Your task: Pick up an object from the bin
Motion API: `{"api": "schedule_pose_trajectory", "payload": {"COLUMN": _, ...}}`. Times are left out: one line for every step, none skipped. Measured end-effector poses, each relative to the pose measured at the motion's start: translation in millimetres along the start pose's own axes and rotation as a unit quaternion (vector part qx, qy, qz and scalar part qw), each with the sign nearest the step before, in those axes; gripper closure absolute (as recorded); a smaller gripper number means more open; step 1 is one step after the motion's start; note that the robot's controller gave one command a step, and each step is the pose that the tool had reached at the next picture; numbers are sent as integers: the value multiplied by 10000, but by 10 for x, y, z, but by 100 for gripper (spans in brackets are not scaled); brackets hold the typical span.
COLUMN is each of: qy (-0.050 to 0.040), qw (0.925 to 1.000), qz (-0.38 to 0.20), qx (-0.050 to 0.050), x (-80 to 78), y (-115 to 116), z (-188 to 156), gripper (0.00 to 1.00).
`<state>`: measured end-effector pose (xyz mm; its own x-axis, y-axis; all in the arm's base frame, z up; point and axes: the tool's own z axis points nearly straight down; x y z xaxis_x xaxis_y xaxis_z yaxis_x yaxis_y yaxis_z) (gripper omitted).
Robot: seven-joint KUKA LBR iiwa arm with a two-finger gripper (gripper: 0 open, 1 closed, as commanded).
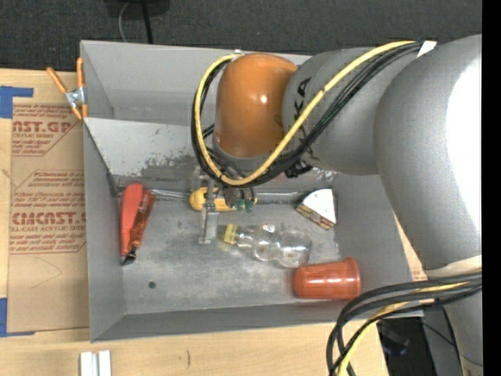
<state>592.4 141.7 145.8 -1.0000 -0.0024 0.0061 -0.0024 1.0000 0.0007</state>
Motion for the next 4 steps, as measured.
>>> {"api": "schedule_pose_trajectory", "payload": {"qy": -37, "qw": 10000, "qz": 8, "qx": -5, "x": -18, "y": -5, "z": -48, "gripper": 0}}
{"api": "schedule_pose_trajectory", "payload": {"qy": -49, "qw": 9994, "qz": 342, "qx": -20, "x": 12, "y": -173, "z": 122, "gripper": 0}}
{"api": "schedule_pose_trajectory", "payload": {"qy": -47, "qw": 9990, "qz": 449, "qx": -6, "x": -13, "y": -307, "z": 372, "gripper": 0}}
{"api": "schedule_pose_trajectory", "payload": {"qy": -130, "qw": 9881, "qz": 1530, "qx": -59, "x": 44, "y": -492, "z": 694, "gripper": 100}}
